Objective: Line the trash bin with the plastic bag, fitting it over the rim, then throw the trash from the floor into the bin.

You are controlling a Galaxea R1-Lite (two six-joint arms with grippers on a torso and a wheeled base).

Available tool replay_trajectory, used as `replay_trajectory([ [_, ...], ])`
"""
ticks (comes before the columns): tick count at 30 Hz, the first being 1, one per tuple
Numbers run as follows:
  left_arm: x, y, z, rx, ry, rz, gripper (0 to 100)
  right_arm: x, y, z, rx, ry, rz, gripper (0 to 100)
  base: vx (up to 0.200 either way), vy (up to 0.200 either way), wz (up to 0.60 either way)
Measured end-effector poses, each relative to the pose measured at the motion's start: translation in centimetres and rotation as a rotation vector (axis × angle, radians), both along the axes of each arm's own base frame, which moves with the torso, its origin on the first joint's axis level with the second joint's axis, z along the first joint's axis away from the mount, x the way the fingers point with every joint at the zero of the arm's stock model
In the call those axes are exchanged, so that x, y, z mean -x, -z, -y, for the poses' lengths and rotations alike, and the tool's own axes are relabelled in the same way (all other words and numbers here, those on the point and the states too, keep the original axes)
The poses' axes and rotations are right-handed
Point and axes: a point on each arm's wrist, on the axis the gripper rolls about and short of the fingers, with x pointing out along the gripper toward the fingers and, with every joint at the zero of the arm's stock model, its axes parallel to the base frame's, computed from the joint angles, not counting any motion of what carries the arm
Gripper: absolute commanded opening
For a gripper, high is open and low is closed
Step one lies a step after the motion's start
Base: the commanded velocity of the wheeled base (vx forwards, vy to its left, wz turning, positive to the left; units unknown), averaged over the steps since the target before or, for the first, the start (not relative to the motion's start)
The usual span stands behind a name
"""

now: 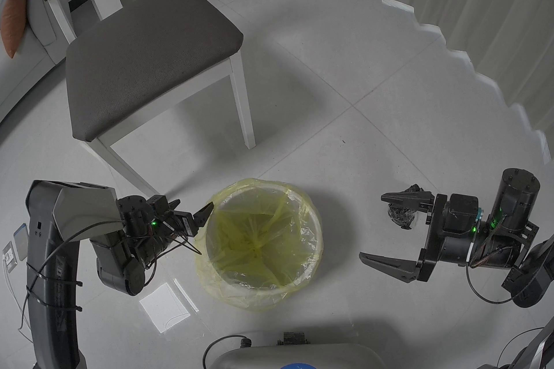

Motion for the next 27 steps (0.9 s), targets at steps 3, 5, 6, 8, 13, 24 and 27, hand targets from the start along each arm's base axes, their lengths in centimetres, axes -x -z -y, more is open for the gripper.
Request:
replay_trajectory([
  [3, 0.3, 0.2, -0.1, -0.001, 0.007, -0.015, 100, -0.1, -0.1, 0.0, -0.001, 0.001, 0.002, 100, 0.000, 0.000, 0.00],
  [5, 0.4, 0.4, -0.1, -0.002, 0.010, -0.023, 100, -0.1, -0.1, 0.1, -0.002, 0.004, 0.004, 100, 0.000, 0.000, 0.00],
  [6, 0.5, 0.4, -0.1, -0.002, 0.009, -0.026, 100, -0.1, -0.1, 0.1, -0.002, 0.006, 0.005, 100, 0.000, 0.000, 0.00],
  [8, 0.5, 0.4, -0.3, -0.003, 0.003, -0.028, 100, -0.1, -0.1, 0.2, -0.003, 0.008, 0.006, 100, 0.000, 0.000, 0.00],
  [13, 0.9, -0.4, -1.5, 0.006, -0.024, -0.026, 100, -0.2, -0.2, 0.3, -0.004, 0.013, 0.008, 100, 0.000, 0.000, 0.00],
  [24, 4.3, -1.7, -3.3, 0.043, 0.004, -0.107, 100, -1.8, -0.2, 2.5, -0.012, 0.105, -0.002, 100, 0.000, 0.000, 0.00],
  [27, 4.8, -1.7, -3.4, 0.045, 0.007, -0.122, 100, -2.4, 0.1, 3.5, -0.011, 0.144, -0.011, 100, 0.000, 0.000, 0.00],
])
